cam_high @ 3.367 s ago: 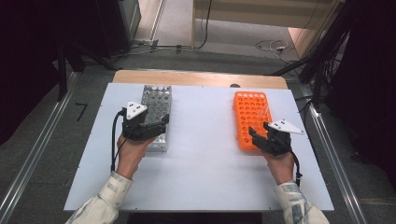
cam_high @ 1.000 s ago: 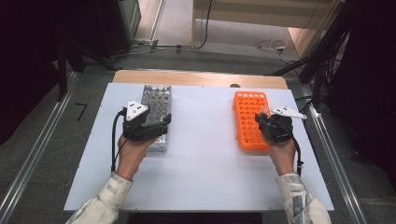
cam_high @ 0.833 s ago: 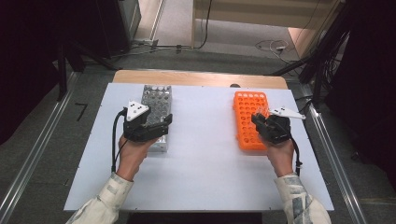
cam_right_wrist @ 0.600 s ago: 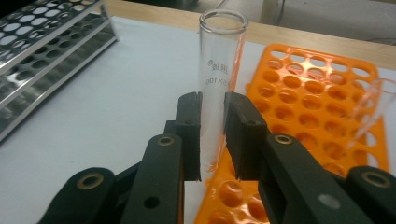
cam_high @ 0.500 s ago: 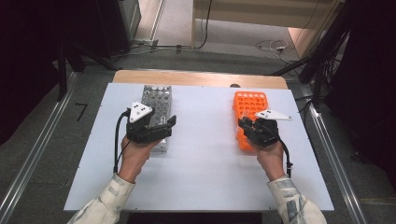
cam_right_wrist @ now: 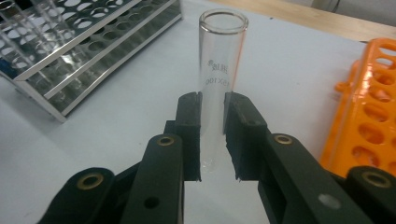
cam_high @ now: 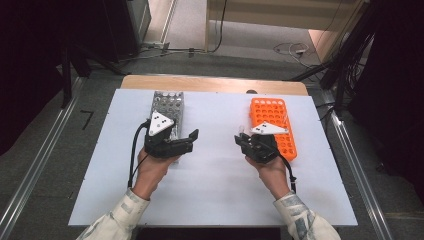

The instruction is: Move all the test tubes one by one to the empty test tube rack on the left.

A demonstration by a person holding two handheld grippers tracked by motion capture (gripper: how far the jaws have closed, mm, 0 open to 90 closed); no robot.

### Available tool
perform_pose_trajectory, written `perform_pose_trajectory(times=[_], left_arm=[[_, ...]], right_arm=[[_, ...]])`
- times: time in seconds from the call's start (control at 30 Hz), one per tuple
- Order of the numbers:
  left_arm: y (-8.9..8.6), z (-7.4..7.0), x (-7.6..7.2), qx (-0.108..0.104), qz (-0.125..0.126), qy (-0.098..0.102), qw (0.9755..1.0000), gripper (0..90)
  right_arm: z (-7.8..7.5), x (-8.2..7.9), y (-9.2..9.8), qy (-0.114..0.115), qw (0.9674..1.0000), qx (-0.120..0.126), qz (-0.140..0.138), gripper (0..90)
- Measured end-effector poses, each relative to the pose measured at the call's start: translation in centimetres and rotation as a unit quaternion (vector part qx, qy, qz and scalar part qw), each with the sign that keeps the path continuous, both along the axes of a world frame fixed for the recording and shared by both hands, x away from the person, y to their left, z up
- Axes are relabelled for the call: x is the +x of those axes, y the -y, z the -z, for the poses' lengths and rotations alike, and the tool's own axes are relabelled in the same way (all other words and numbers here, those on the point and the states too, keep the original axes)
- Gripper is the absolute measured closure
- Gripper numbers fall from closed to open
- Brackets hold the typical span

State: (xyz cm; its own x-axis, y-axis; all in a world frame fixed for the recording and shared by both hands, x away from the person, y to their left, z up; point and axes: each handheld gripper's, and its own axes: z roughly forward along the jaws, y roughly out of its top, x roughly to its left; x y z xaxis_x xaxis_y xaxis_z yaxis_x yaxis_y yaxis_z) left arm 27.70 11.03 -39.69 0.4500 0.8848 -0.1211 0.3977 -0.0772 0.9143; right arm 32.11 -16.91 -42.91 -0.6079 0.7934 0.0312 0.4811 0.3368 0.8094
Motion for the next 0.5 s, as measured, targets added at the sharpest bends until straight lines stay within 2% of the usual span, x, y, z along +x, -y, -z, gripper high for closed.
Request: perform_pose_trajectory(times=[0.2, 0.5], left_arm=[[1.0, 0.2, -0.2, 0.006, 0.015, -0.002, 0.9999, 19.8], [2.1, 0.7, -0.5, 0.012, 0.035, -0.009, 0.9993, 19.8]], right_arm=[[0.4, -0.6, -1.5, -0.004, 0.9997, -0.005, -0.023, 73.5], [0.8, -1.1, -2.8, -0.006, 0.9990, -0.010, -0.044, 73.6]])
